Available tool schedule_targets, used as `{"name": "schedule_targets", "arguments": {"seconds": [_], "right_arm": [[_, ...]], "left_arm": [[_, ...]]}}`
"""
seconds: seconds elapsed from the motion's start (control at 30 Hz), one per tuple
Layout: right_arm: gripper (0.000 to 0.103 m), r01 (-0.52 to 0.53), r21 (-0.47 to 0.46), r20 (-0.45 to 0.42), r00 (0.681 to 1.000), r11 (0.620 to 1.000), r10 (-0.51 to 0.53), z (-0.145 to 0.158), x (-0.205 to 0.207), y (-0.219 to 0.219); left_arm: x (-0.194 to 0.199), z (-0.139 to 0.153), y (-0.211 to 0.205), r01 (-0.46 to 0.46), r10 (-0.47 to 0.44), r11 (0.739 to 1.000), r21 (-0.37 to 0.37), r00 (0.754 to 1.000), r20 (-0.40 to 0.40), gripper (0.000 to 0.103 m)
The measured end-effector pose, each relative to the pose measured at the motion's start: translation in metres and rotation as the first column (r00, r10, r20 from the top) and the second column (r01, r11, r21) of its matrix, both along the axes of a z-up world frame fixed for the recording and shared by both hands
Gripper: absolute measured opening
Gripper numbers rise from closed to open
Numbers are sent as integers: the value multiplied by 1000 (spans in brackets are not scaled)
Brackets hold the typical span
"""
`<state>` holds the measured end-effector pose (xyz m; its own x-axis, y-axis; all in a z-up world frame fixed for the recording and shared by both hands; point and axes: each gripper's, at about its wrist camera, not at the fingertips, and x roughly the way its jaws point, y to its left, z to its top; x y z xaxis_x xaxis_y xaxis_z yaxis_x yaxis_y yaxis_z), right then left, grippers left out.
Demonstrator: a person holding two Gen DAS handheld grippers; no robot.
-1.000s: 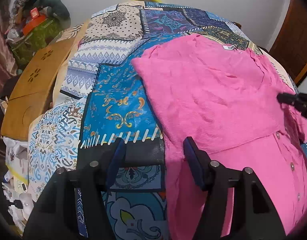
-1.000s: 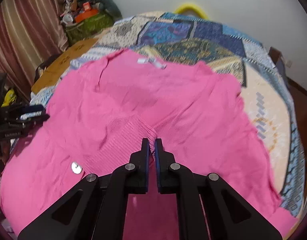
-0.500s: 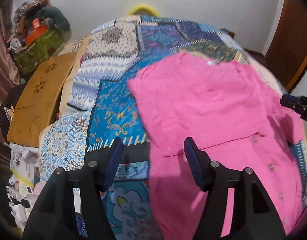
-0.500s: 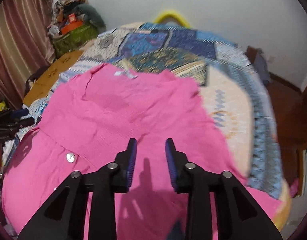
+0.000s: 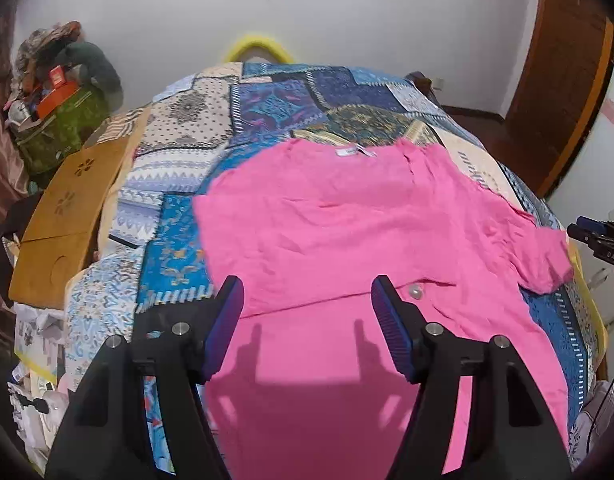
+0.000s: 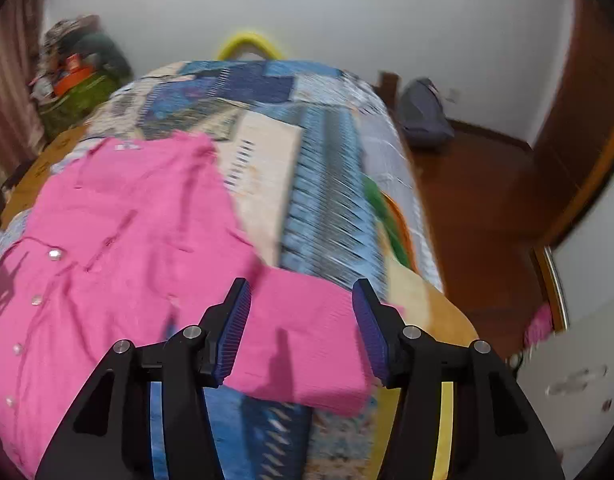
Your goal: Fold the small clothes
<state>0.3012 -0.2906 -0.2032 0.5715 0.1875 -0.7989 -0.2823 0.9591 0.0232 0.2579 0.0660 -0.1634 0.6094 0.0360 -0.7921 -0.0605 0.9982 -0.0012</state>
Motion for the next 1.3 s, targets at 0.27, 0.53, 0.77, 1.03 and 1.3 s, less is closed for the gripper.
{"name": "schedule_targets", "arguments": {"seconds": [0.27, 0.53, 0.77, 1.03, 1.3], "right_arm": [[49, 110, -10, -89, 990, 994, -110, -45, 20, -36], [8, 105, 41, -74, 992, 994, -102, -41, 20, -47], [7, 68, 68, -25, 997, 995, -66, -5, 10, -45], [6, -112, 95, 80, 991, 989, 104, 64, -10, 22], [6, -300, 148, 170, 946, 942, 275, 112, -13, 114]], "left_arm": [[11, -18, -15, 10, -10, 1000, -11, 999, -49, 66], [13, -27, -20, 11, -11, 1000, 13, 998, -64, 66], [5, -18, -17, 5, -5, 1000, -5, 999, -37, 66], [-8, -1, -3, -15, 15, 999, -29, 1000, 8, 66], [-27, 12, 28, -55, 56, 998, -40, 998, 36, 66]]}}
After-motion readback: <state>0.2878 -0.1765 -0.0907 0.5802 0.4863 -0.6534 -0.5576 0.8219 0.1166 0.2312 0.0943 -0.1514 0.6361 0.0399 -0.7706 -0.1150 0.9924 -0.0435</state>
